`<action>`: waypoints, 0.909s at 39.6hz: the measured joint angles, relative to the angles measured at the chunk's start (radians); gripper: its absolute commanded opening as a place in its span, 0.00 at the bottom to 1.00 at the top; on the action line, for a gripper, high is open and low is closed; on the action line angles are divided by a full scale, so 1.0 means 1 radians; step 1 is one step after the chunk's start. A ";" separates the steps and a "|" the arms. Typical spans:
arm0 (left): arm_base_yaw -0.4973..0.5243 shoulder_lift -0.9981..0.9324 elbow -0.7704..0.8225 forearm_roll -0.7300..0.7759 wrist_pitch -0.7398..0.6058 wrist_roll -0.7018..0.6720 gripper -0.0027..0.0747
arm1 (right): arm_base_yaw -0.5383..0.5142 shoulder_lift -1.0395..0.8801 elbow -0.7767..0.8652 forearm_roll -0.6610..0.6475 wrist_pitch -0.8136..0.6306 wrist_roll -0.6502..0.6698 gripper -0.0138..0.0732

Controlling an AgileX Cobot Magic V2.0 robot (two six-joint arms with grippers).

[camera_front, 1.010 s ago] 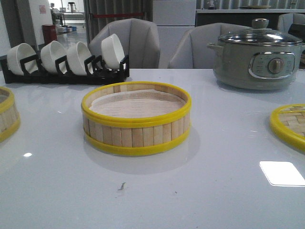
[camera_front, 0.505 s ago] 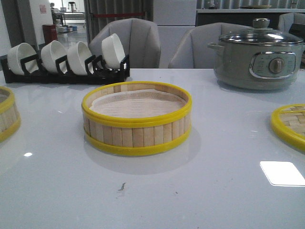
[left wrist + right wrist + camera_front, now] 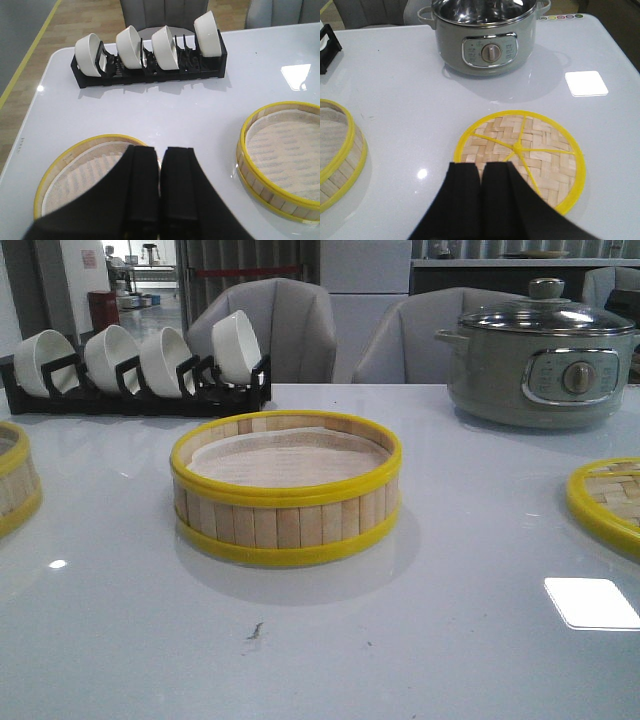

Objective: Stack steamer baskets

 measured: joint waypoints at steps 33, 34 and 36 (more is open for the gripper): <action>0.000 0.123 0.000 0.000 0.017 0.000 0.54 | 0.000 0.047 -0.006 0.017 -0.105 0.000 0.60; 0.000 0.132 0.000 0.000 0.017 0.000 0.59 | 0.000 0.047 -0.006 0.017 -0.103 0.000 0.60; 0.000 0.158 0.000 0.000 0.017 0.000 0.66 | 0.000 0.047 -0.006 0.017 -0.101 0.000 0.59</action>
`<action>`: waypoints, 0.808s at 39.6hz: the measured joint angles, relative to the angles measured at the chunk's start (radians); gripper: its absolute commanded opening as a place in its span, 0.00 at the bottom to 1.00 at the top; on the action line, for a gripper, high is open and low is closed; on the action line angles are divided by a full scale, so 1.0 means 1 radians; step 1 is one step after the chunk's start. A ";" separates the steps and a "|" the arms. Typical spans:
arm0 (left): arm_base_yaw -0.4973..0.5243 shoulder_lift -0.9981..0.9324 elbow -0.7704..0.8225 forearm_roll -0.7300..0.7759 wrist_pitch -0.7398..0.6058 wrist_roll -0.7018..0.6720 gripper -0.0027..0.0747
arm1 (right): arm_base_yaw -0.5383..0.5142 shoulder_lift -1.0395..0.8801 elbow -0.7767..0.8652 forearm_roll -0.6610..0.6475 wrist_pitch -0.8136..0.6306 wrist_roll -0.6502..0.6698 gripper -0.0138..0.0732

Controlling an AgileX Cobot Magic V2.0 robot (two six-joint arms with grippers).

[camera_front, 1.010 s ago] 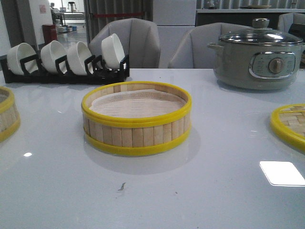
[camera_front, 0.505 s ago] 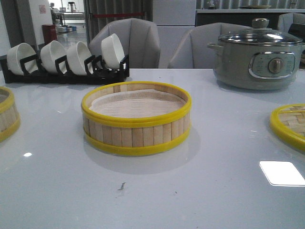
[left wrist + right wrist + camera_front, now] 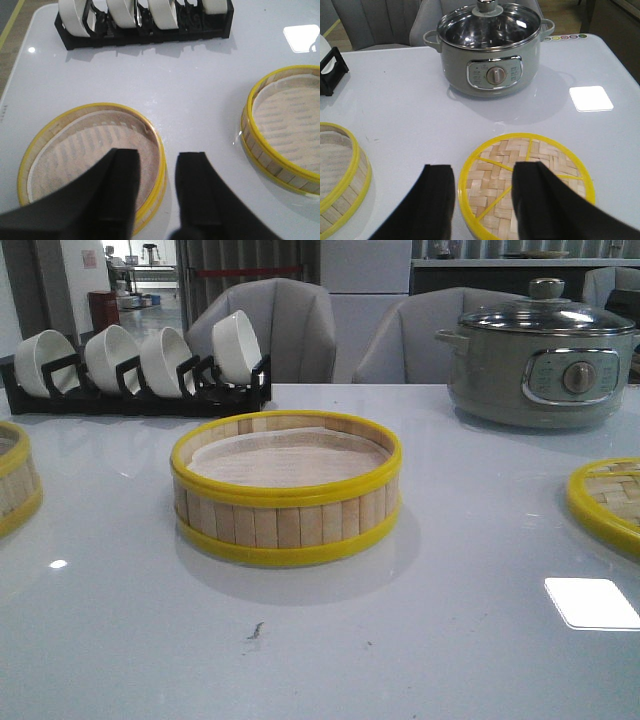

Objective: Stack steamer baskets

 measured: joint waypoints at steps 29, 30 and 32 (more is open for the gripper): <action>0.000 0.567 -0.046 -0.002 -0.171 0.000 0.67 | 0.000 0.025 0.000 0.000 0.025 0.000 0.59; 0.000 0.586 -0.049 -0.002 -0.175 0.000 0.67 | 0.000 0.031 0.000 0.000 0.025 0.000 0.59; 0.000 0.613 -0.053 -0.002 -0.187 0.000 0.67 | 0.000 0.034 0.002 0.000 0.027 0.000 0.59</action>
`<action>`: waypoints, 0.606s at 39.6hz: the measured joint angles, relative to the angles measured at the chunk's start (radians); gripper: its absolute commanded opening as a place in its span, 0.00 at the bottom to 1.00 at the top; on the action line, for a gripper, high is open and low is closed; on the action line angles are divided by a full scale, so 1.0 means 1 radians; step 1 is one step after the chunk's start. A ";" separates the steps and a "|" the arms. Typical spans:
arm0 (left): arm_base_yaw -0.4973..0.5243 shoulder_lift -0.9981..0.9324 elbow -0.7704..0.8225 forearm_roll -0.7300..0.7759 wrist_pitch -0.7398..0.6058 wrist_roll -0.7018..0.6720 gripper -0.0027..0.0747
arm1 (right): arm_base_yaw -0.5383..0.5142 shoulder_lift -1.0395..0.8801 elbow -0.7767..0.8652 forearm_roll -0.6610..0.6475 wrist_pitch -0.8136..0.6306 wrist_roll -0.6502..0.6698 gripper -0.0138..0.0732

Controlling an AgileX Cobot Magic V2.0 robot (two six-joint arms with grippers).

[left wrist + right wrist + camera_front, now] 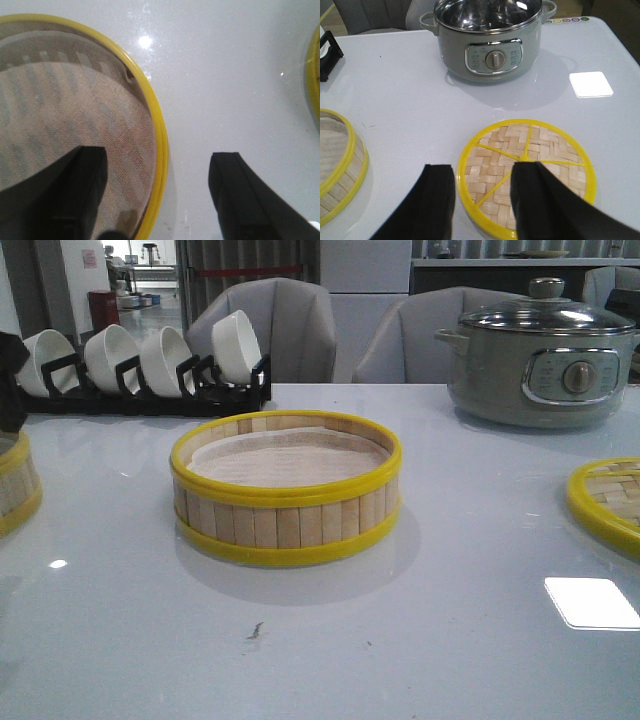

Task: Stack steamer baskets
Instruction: 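Grasp the rim of the nearby bamboo steamer basket with the left gripper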

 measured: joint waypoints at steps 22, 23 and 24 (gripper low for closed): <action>0.000 0.163 -0.012 0.000 -0.070 0.000 0.63 | 0.000 0.012 0.022 0.000 0.003 0.000 0.59; 0.000 0.165 -0.012 0.000 -0.072 0.000 0.60 | 0.000 0.012 0.022 0.000 0.003 0.000 0.59; 0.000 0.167 -0.012 0.000 -0.074 0.000 0.56 | 0.000 0.012 0.022 0.000 0.003 0.000 0.59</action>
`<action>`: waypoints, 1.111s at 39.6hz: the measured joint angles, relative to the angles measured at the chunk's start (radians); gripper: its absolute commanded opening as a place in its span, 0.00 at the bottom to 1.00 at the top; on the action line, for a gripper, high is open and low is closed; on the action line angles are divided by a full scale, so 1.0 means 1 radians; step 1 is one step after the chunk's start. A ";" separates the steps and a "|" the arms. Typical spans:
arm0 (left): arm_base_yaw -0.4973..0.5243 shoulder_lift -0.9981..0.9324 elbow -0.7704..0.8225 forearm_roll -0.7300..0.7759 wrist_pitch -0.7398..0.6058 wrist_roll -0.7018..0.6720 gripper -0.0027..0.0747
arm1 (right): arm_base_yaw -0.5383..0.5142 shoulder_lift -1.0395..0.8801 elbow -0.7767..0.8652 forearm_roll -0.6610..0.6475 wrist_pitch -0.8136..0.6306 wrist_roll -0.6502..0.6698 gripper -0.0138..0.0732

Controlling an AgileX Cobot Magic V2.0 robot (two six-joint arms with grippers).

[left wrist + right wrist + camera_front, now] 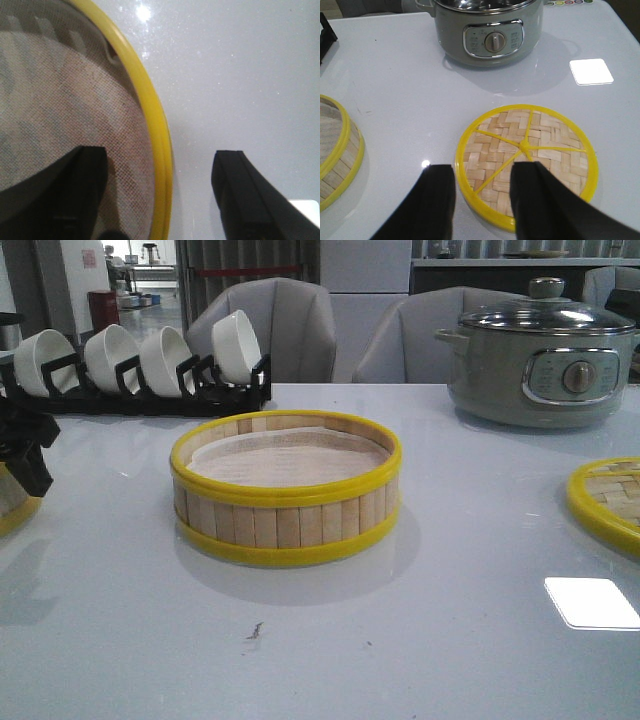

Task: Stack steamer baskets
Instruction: 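Grasp the rim of the nearby bamboo steamer basket with the left gripper, then lift the basket and lower it onto the center steamer basket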

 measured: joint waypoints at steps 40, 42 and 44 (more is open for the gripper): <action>-0.424 -0.015 -0.490 -0.009 0.300 -0.004 0.14 | 0.000 0.000 0.000 0.000 -0.009 0.000 0.59; -0.471 -0.001 -0.509 -0.009 0.300 -0.004 0.14 | 0.000 0.000 0.000 0.000 -0.009 0.000 0.59; -0.516 0.019 -0.528 -0.007 0.300 -0.004 0.14 | 0.000 0.000 0.000 0.000 -0.009 0.000 0.59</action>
